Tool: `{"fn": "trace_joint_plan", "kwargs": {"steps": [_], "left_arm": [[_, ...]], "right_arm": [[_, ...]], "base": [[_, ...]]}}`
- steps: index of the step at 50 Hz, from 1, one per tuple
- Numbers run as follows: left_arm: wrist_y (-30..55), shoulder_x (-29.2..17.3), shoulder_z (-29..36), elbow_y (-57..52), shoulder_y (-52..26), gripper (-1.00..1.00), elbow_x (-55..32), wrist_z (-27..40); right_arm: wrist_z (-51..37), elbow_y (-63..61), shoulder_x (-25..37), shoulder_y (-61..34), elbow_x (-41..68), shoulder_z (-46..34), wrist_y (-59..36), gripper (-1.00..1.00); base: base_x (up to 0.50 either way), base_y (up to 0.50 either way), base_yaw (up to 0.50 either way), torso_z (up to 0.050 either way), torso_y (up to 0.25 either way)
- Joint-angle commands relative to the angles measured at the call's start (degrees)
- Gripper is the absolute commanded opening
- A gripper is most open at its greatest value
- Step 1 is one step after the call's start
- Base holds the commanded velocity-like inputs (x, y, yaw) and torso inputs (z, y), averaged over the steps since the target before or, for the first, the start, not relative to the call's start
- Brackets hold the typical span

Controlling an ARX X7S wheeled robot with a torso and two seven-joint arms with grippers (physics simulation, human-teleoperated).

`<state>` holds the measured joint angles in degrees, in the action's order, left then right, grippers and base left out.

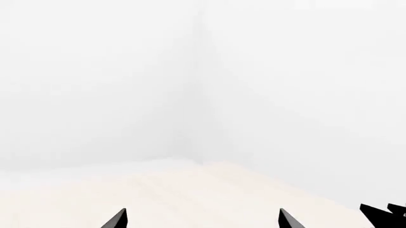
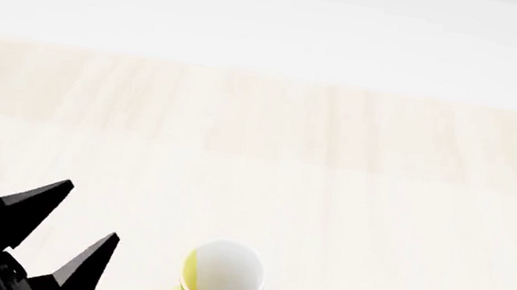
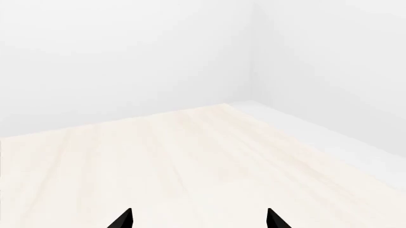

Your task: Put the yellow and white mug to the front of the white mug.

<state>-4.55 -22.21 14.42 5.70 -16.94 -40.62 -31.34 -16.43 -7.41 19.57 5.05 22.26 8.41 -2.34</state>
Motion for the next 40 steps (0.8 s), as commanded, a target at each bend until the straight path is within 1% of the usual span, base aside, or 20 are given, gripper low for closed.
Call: {"fn": "trace_joint_plan", "kwargs": {"steps": [1,2,3,4,7,8,9,11,13,14,16,18,21,23,24,27,29,31,35,40], "left_arm": [[-6.7,3.0,-3.4,-7.6,9.1,1.00,6.2,12.8],[-7.3,3.2,-3.2,-7.5,9.5,1.00,8.4,13.8],[-8.3,3.8,-4.0,-8.4,10.6,1.00,5.7,13.3],[-8.4,3.9,-4.1,-8.9,11.1,1.00,6.2,13.9],[-11.5,5.2,-5.4,-10.9,13.7,1.00,10.2,17.8],[-11.0,5.2,-5.5,-11.9,14.4,1.00,8.9,18.0],[-9.9,4.8,-5.7,-13.0,15.2,1.00,4.9,17.0],[-12.4,5.9,-5.9,-12.3,16.2,1.00,10.7,19.5],[-12.4,6.4,-6.3,-12.7,17.0,1.00,10.1,20.6],[-14.4,7.8,-7.3,-12.7,17.8,1.00,13.7,23.4],[-15.3,9.1,-8.7,-13.9,19.2,1.00,14.4,26.4],[-16.5,9.7,-8.9,-14.2,19.9,1.00,18.6,28.3],[-18.5,11.0,-10.1,-15.4,21.6,1.00,21.8,31.2],[-17.9,10.6,-9.7,-15.9,22.1,1.00,21.7,31.1],[-17.6,11.2,-10.3,-15.7,22.3,1.00,23.8,33.0],[-17.2,11.5,-10.3,-15.5,22.6,1.00,23.7,33.7],[-16.5,11.7,-10.2,-15.3,22.9,1.00,23.6,34.2],[-15.4,12.5,-10.5,-15.3,23.0,1.00,25.7,36.6],[-14.4,13.2,-10.9,-17.5,24.4,1.00,27.5,39.4],[-13.9,13.4,-10.8,-20.8,26.5,1.00,30.3,41.5]], "right_arm": [[0.1,-0.4,0.2,0.3,0.2,-0.1,0.2,1.00],[0.0,-0.4,0.2,0.3,0.2,-0.1,0.2,1.00],[0.1,-0.5,0.2,0.4,0.2,-0.1,0.3,1.00],[0.1,-0.5,0.2,0.4,0.2,-0.1,0.4,1.00],[0.1,-0.7,0.3,0.6,-0.2,-0.3,0.6,1.00],[0.1,-0.8,0.3,0.7,-0.2,-0.4,0.8,1.00],[0.2,-1.0,0.3,0.8,-0.2,-0.4,0.8,1.00],[0.0,-1.3,0.3,1.0,-0.3,-0.4,0.8,1.00],[-0.1,-1.6,0.4,1.2,-0.5,-0.4,1.0,1.00],[-0.2,-1.9,0.4,1.4,-0.5,-0.3,1.0,1.00],[-0.3,-2.5,0.5,1.9,-0.8,-0.3,1.3,1.00],[-0.4,-2.9,0.5,2.1,-0.8,-0.3,1.4,1.00],[-0.8,-3.5,0.4,2.5,-1.4,-0.3,1.8,1.00],[-1.1,-3.7,0.4,2.8,-2.0,-0.4,2.3,1.00],[-1.4,-4.1,0.2,3.0,-2.8,-0.5,2.7,1.00],[-3.0,-5.1,-0.2,3.7,-5.2,-0.4,4.3,1.00],[-5.5,-6.7,-1.1,4.8,-8.0,0.2,6.1,1.00],[-8.2,-8.1,-1.9,5.7,-11.1,1.0,7.4,1.00],[-12.4,-10.7,-3.0,7.4,-16.3,2.3,9.4,1.00],[-14.8,-13.3,-4.0,9.4,-18.2,3.6,11.0,1.00]], "base": [[0.00,0.00,0.00,0.000,0.000],[0.00,0.00,0.00,0.000,0.000],[0.00,0.00,0.00,0.000,0.000],[0.00,0.00,0.00,0.000,0.000],[0.00,0.00,0.00,0.000,0.000],[0.00,0.00,0.00,0.000,0.000],[0.00,0.00,0.00,0.000,0.000],[0.00,0.00,0.00,0.000,0.000],[0.00,0.00,0.00,0.000,0.000],[0.00,0.00,0.00,0.000,0.000],[0.00,0.00,0.00,0.000,0.000],[0.00,0.00,0.00,0.000,0.000],[0.00,0.00,0.00,0.000,0.000],[0.00,0.00,0.00,0.000,0.000],[0.00,0.00,0.00,0.000,0.000],[0.00,0.00,0.00,0.000,0.000],[0.00,0.00,0.00,0.000,0.000],[0.00,0.00,0.00,0.000,0.000],[0.00,0.00,0.00,0.000,0.000],[0.00,0.00,0.00,0.000,0.000]]}}
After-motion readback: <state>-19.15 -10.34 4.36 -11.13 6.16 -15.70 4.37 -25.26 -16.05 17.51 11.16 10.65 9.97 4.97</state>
